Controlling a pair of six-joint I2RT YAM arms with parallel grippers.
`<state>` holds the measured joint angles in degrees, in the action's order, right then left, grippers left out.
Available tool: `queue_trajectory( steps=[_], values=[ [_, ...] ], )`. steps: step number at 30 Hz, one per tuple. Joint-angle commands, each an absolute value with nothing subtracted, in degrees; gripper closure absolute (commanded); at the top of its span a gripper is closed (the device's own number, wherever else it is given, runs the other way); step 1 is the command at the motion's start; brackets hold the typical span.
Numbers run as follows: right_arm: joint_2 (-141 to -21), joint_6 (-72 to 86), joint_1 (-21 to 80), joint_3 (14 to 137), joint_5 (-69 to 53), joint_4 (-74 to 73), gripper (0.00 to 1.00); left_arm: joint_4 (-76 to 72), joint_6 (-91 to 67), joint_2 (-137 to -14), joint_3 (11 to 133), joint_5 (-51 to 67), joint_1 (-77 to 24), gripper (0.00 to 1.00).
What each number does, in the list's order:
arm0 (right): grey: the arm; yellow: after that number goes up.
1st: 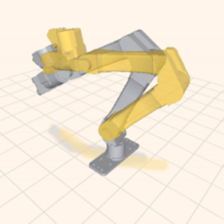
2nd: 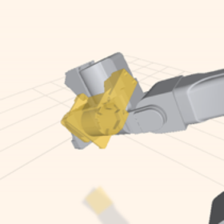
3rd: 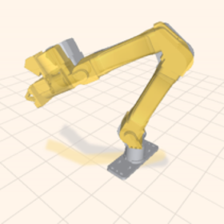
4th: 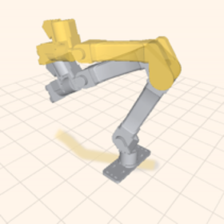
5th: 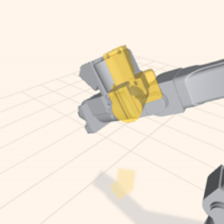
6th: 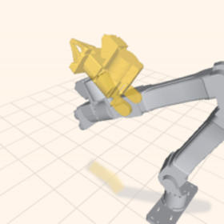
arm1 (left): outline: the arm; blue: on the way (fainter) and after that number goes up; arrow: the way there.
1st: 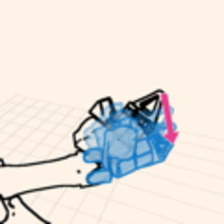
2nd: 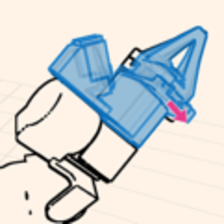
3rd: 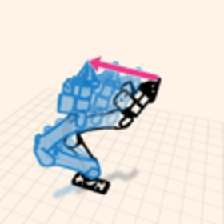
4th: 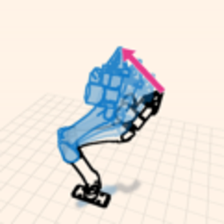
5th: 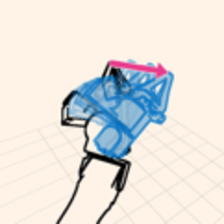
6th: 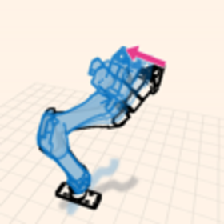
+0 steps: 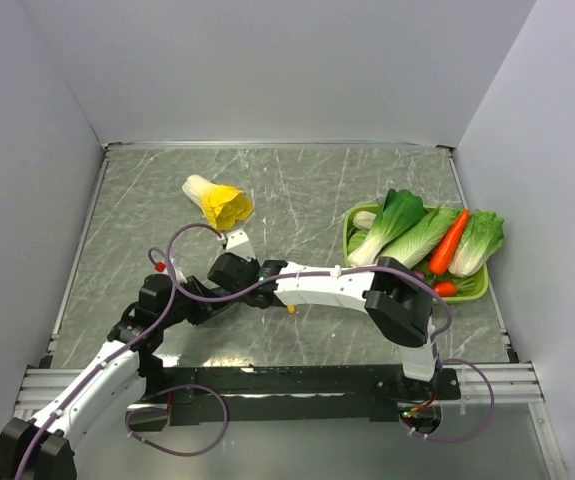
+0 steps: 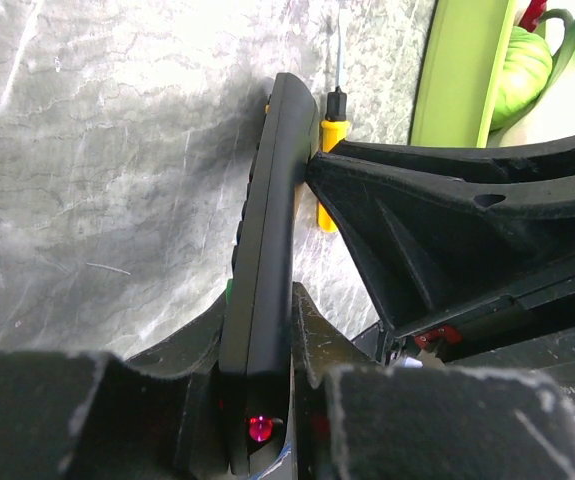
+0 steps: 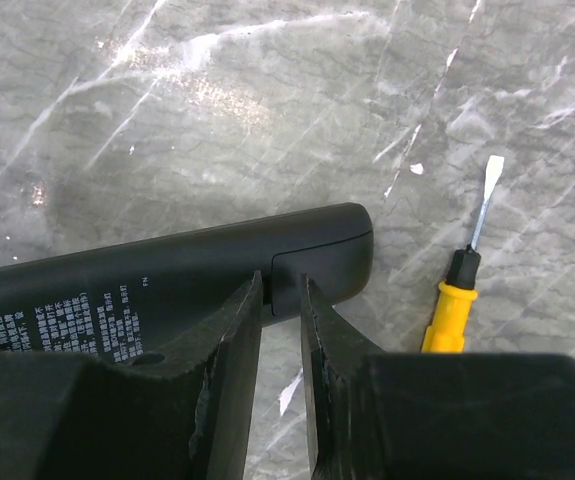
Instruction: Unload the batteries from the remote control
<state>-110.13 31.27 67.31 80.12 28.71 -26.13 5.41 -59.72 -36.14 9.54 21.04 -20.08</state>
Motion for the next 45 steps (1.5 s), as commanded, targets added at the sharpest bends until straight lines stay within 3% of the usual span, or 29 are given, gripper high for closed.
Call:
queue_trajectory(
  steps=[1,20,34,45],
  values=[
    [-112.4,29.4,67.1,82.5,36.3,-33.7,0.72,8.8,-59.4,-36.0,10.6,19.3,-20.2,0.99],
    [-109.5,27.6,66.8,83.5,34.5,-32.4,0.72,8.6,-59.2,-36.6,10.6,19.4,-20.2,0.99],
    [-101.6,28.7,60.6,71.0,10.6,-15.0,0.66,8.2,-58.9,-37.1,10.6,19.8,-20.2,0.99],
    [-102.3,30.2,60.3,70.7,8.2,-13.4,0.64,8.3,-58.9,-37.0,10.5,19.8,-20.2,0.99]
  ],
)
